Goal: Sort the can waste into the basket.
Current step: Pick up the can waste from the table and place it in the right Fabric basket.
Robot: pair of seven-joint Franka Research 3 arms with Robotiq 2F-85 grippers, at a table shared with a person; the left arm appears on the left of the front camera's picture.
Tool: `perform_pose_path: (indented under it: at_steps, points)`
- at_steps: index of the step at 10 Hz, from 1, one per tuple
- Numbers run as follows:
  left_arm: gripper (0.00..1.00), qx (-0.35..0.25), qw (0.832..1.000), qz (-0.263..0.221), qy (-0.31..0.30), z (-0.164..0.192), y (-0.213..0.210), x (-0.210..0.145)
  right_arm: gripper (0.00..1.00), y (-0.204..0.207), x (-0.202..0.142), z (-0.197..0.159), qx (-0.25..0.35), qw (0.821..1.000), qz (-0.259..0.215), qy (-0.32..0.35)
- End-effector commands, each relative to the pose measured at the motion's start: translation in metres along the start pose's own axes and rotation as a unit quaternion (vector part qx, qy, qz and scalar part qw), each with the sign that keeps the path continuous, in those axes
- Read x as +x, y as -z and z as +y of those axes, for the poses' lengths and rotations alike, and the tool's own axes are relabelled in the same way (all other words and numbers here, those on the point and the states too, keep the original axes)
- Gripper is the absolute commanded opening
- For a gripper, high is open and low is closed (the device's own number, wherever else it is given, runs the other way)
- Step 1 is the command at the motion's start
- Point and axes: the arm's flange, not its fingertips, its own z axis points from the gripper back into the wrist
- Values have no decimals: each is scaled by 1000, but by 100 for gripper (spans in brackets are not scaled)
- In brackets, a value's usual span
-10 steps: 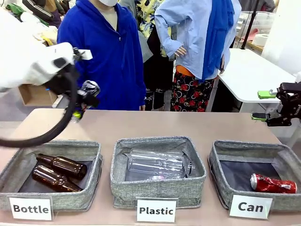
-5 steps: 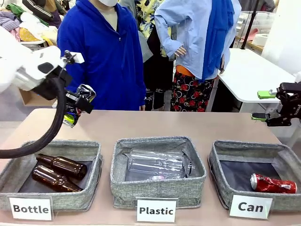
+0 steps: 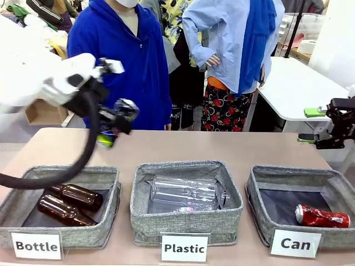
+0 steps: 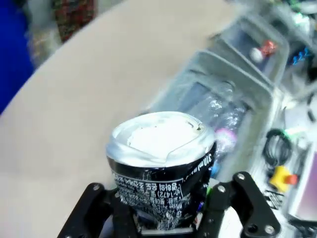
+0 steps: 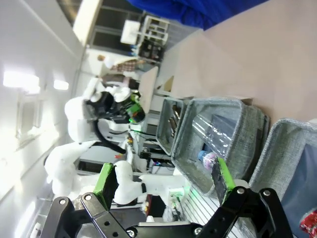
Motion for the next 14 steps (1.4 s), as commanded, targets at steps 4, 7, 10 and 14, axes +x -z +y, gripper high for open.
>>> perform_pose_path:
  at_steps: [4, 7, 10, 14]
  points:
    - [0, -170, 958, -24, 231, -157, 181, 137, 100, -166, -61, 57, -236, 969, -29, -68]
    - [0, -150, 931, -3, 332, -245, 270, 184, 100, -238, -127, 56, -270, 946, -94, -152]
    - [0, -116, 922, 44, 368, -263, 314, 205, 100, -238, -113, 60, -269, 953, -82, -111]
    - [0, -92, 932, 66, 343, -255, 327, 200, 100, -238, -113, 60, -269, 953, -82, -111]
